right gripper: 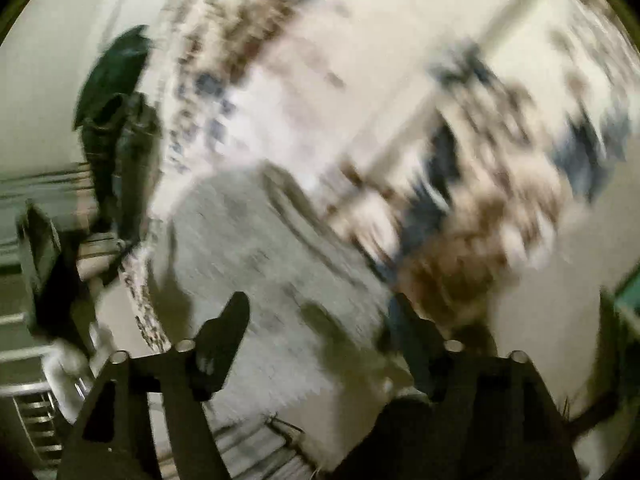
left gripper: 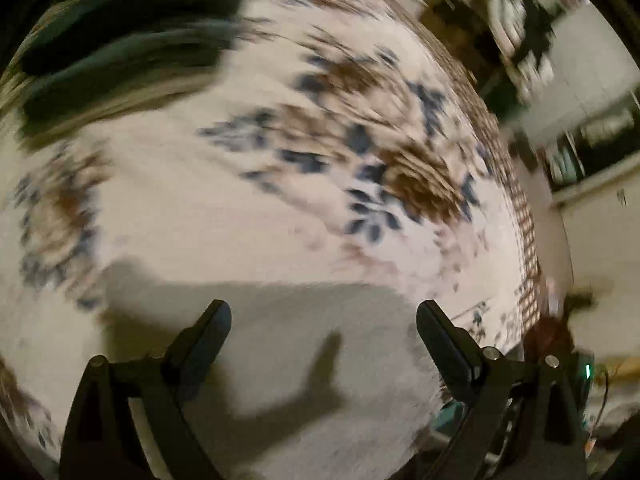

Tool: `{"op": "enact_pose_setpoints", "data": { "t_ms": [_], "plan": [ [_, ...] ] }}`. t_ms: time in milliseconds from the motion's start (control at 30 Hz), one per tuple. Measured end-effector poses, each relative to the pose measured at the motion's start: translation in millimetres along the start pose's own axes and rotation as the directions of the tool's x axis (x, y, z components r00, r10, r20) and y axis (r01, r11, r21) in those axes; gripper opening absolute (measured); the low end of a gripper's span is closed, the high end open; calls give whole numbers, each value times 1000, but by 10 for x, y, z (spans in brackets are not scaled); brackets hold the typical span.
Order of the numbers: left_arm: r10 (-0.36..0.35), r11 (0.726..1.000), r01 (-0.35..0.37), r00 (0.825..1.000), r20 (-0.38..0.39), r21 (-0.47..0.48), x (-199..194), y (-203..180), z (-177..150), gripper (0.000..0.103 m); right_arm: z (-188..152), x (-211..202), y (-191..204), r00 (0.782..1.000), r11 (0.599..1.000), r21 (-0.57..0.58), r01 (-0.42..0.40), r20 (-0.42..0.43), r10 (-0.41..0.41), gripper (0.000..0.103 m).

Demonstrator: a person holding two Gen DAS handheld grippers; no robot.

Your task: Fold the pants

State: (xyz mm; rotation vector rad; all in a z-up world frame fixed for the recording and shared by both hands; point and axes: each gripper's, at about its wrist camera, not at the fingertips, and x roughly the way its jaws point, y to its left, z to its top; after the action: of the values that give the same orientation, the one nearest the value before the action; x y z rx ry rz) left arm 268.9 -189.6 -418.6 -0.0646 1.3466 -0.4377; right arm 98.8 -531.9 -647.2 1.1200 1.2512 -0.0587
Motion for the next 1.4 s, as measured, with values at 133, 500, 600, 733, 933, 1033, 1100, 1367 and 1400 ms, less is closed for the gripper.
{"op": "enact_pose_setpoints", "data": {
  "t_ms": [133, 500, 600, 733, 933, 1033, 1100, 1367, 1400],
  "plan": [
    [45, 988, -44, 999, 8, -150, -116, 477, -376, 95, 476, 405, 243, 999, 998, -66, -21, -41, 18, 76],
    [-18, 936, -9, 997, -73, -353, 175, 1181, -1038, 95, 908, 748, 853, 993, 970, -227, 83, 96, -63, 13],
    [-83, 923, 63, 996, -36, -379, 127, 1225, -1079, 95, 983, 861, 632, 997, 987, -148, 64, -29, -69, 33],
    [-175, 915, 170, 984, 19, -366, 101, 1241, -1111, 95, 721, 538, 270, 997, 988, -144, -55, -69, 45, 100],
    [-275, 905, 271, 961, 35, -327, 290, 1246, -1168, 95, 133, 925, -271, 955, 990, -27, -141, -267, 128, 100],
    [-278, 911, 262, 961, -4, -319, 440, 1306, -1196, 95, -176, 1201, -354, 937, 984, -17, -178, -310, 164, 100],
    [-309, 897, 285, 951, -20, -339, 534, 1390, -1229, 95, -260, 1307, -358, 928, 973, 11, -233, -298, 225, 103],
    [-448, 830, 411, 894, -12, -377, 706, 1590, -1259, 97, -296, 1280, -232, 932, 949, 56, -310, -177, 316, 103],
    [-448, 833, 412, 894, -15, -370, 696, 1576, -1243, 97, -300, 1262, -177, 936, 951, 30, -307, -170, 307, 103]
  ]
}}
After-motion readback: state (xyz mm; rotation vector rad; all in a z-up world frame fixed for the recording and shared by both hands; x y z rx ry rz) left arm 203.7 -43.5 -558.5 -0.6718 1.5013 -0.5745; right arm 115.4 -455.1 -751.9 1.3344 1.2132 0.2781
